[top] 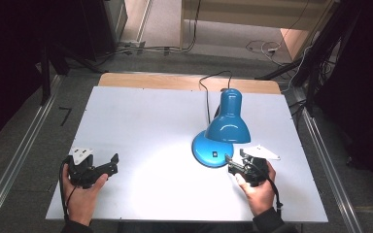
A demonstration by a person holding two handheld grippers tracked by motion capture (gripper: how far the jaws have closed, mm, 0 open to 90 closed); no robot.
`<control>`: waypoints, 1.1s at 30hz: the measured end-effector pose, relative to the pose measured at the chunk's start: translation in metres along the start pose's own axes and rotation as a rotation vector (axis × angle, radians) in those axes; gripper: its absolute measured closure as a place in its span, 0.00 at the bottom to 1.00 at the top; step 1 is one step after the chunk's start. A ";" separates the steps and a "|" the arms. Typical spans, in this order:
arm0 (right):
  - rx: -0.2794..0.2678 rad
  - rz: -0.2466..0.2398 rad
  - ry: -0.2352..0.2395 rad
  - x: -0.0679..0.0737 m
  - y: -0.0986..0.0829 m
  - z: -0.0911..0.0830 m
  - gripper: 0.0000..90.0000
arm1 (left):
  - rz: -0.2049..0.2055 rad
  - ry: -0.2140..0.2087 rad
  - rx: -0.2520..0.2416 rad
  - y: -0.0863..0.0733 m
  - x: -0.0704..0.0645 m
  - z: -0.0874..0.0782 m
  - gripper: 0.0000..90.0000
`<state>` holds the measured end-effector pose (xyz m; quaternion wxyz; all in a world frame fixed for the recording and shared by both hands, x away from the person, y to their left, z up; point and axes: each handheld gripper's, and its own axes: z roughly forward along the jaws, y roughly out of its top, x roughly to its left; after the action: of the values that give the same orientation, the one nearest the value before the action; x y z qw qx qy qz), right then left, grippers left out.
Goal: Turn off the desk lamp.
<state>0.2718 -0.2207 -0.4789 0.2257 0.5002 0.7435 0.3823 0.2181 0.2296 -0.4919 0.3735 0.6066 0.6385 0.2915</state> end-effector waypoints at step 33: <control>-0.007 -0.009 0.109 0.025 0.002 0.027 0.98 | -0.001 -0.005 0.000 0.001 0.002 0.000 0.07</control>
<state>0.2820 -0.1878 -0.4923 0.1882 0.4744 0.7555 0.4107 0.2182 0.2316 -0.4916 0.3753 0.6068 0.6379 0.2900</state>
